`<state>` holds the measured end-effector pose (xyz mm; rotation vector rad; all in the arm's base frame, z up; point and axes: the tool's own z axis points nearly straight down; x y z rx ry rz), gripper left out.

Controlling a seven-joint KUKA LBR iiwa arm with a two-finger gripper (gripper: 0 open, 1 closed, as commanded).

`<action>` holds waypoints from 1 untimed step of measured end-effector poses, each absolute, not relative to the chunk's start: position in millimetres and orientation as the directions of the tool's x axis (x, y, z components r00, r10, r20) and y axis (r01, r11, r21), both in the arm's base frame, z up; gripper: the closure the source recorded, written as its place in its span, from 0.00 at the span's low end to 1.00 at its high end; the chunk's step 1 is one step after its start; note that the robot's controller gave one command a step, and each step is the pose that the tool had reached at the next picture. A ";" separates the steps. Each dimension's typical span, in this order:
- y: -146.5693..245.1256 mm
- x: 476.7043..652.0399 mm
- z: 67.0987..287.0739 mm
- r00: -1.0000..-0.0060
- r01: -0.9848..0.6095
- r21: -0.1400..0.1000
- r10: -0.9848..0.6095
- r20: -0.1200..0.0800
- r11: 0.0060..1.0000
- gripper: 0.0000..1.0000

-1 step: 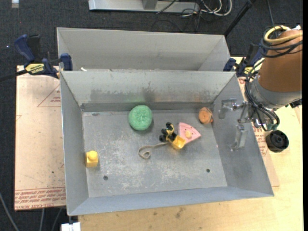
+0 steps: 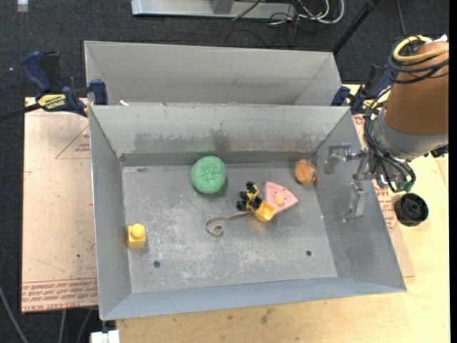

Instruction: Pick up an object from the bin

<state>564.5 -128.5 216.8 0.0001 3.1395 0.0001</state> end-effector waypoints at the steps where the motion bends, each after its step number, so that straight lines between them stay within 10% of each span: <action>1: -82.3 583.0 183.7 -1.000 -0.023 -0.002 -0.023 -0.007 1.000 0.00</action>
Offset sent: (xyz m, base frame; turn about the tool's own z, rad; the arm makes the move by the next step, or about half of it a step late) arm -0.0075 0.0511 -0.0613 -0.0022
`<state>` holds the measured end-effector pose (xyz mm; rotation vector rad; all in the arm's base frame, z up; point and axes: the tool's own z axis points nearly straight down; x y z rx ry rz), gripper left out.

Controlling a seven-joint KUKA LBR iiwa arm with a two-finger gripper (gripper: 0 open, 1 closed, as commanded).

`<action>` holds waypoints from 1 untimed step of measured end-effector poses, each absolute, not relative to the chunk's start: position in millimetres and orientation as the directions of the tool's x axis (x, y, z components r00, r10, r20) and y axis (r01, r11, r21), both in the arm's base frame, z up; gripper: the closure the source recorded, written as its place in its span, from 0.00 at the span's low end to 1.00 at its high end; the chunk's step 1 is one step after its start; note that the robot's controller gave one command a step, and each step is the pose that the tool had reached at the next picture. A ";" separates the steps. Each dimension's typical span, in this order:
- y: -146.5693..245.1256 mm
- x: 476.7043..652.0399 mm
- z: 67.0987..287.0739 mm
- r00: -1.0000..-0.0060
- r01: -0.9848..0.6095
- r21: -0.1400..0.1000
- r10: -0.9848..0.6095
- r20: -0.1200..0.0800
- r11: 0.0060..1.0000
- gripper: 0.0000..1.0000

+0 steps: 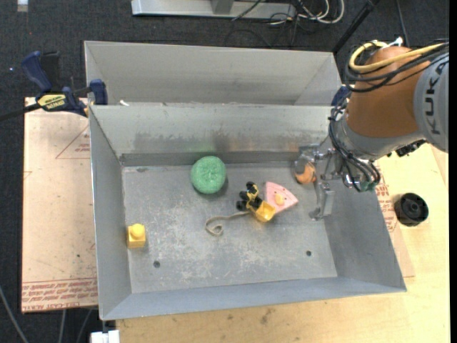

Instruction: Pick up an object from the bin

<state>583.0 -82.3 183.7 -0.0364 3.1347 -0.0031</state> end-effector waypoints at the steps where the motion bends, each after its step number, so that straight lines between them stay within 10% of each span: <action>1: -46.7 577.7 161.3 -1.000 -0.030 0.004 -0.030 0.001 1.000 0.00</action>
Offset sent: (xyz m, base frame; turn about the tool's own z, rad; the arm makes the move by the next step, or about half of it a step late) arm -0.0037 0.0700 -0.1018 -0.0452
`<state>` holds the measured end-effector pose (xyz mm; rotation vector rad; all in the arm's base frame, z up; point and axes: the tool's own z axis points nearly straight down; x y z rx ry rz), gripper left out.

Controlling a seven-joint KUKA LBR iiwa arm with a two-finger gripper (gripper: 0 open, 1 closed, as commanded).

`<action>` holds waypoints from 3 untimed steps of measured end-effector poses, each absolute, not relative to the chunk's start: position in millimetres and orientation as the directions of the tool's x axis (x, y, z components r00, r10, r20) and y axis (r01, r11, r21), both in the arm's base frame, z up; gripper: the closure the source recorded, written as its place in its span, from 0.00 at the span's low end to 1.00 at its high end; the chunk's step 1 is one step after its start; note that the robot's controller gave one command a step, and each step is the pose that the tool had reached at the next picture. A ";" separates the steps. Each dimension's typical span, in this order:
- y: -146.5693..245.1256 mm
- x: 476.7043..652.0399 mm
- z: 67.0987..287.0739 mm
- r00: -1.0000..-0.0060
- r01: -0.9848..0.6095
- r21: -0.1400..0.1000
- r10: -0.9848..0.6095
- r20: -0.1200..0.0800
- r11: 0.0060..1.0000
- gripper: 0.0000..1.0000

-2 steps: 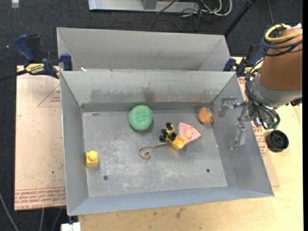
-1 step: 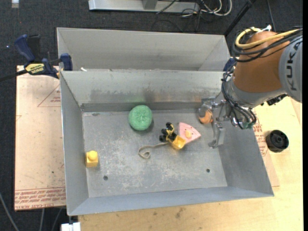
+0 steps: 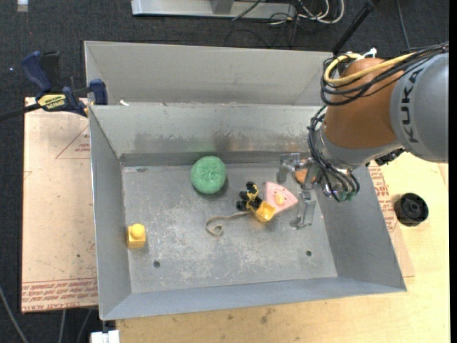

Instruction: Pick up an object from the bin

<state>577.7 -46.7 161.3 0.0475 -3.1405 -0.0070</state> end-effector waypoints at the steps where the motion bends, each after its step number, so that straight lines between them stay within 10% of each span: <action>1: -28.3 580.4 107.5 -0.999 -0.052 -0.001 -0.052 -0.008 0.999 0.00; 2: -19.5 578.9 92.3 -0.998 -0.060 0.000 -0.060 -0.004 0.998 0.00; 3: 16.4 590.6 113.9 -0.929 -0.371 0.000 -0.371 -0.004 0.929 1.00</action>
Offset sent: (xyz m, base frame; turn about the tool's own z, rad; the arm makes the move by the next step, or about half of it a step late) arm -0.0046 0.0163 -0.0913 -0.0077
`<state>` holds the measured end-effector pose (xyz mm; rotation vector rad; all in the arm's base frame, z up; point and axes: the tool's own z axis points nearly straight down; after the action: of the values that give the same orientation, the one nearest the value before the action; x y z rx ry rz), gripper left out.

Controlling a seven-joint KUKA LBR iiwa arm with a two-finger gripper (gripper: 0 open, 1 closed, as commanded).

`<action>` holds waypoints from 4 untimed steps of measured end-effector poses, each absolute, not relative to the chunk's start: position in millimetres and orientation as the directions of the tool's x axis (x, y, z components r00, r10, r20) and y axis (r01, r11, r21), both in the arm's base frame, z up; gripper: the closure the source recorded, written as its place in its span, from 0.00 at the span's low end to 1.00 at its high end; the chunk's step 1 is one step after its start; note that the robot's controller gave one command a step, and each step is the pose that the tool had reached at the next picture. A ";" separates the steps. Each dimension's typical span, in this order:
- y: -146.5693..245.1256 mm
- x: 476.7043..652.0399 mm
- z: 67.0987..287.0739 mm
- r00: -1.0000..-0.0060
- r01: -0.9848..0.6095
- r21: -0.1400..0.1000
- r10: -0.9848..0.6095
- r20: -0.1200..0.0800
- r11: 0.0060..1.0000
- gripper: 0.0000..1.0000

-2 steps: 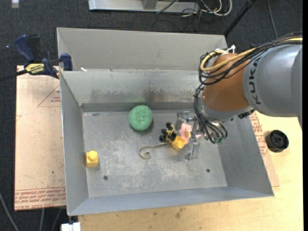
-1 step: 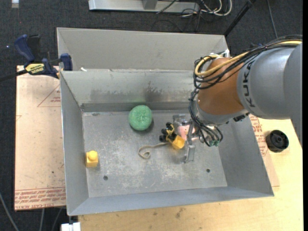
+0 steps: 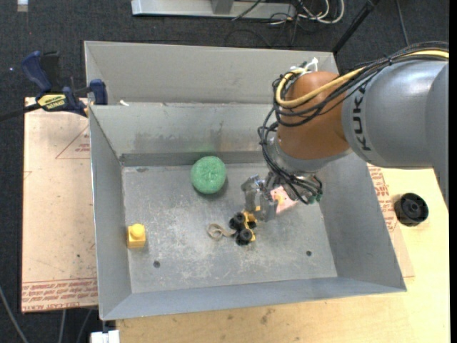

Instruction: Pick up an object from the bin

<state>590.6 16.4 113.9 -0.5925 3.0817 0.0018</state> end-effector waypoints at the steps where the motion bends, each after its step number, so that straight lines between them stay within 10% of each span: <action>1: 16.3 590.5 113.9 -0.928 -0.372 0.000 -0.372 -0.003 0.928 0.00; 3: 16.8 593.4 96.2 -0.889 -0.458 -0.002 -0.458 -0.006 0.889 0.00; 4: 5.6 571.7 70.2 -0.901 -0.433 0.001 -0.433 -0.003 0.901 1.00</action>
Offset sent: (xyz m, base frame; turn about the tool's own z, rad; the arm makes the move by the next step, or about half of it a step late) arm 0.0000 0.0000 0.0000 0.0000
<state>571.7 5.6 70.2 -0.6973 3.0609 0.0026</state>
